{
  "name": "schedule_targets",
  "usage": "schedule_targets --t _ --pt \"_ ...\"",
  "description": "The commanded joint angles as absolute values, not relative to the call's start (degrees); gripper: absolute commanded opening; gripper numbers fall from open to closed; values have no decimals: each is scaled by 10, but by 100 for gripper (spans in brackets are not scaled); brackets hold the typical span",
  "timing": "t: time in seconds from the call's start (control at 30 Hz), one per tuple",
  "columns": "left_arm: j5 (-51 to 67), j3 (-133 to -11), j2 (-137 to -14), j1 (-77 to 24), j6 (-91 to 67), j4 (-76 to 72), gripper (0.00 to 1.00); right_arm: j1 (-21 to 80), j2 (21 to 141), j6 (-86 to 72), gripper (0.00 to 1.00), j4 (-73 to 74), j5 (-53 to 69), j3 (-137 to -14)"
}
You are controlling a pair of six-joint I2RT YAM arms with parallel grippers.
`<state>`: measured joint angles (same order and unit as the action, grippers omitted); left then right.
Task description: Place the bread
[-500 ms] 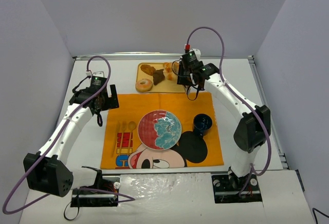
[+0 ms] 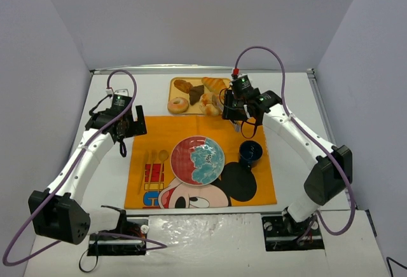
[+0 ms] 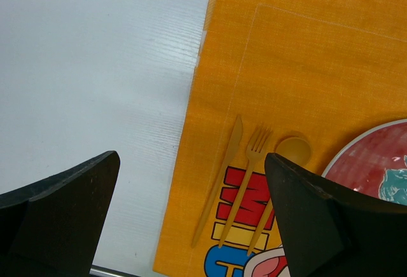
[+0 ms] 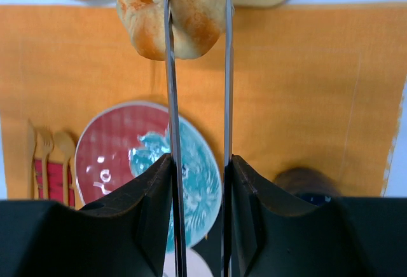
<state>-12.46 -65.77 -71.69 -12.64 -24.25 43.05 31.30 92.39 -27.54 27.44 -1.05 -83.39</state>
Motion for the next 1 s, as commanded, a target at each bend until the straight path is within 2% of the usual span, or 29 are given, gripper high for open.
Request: schedule_targets --t 0.0,0.3,0.53,0.83,0.9,0.97 --pt "-138 -666 -693 -129 -239 425 97 343 830 -294 0 255 34 -789" --pt "-140 -662 -686 -130 -240 425 97 443 787 -325 0 258 21 -711" --pt "-141 -660 -681 -130 -238 428 97 491 775 -362 0 258 6 -643" --pt "-141 -661 -681 -130 -239 427 97 536 773 -381 0 259 2 -619" --pt "-141 -661 -682 -130 -239 426 97 539 773 -381 4 261 -6 -618" --pt "-140 -662 -683 -130 -240 427 97 541 773 -381 17 262 -20 -619"
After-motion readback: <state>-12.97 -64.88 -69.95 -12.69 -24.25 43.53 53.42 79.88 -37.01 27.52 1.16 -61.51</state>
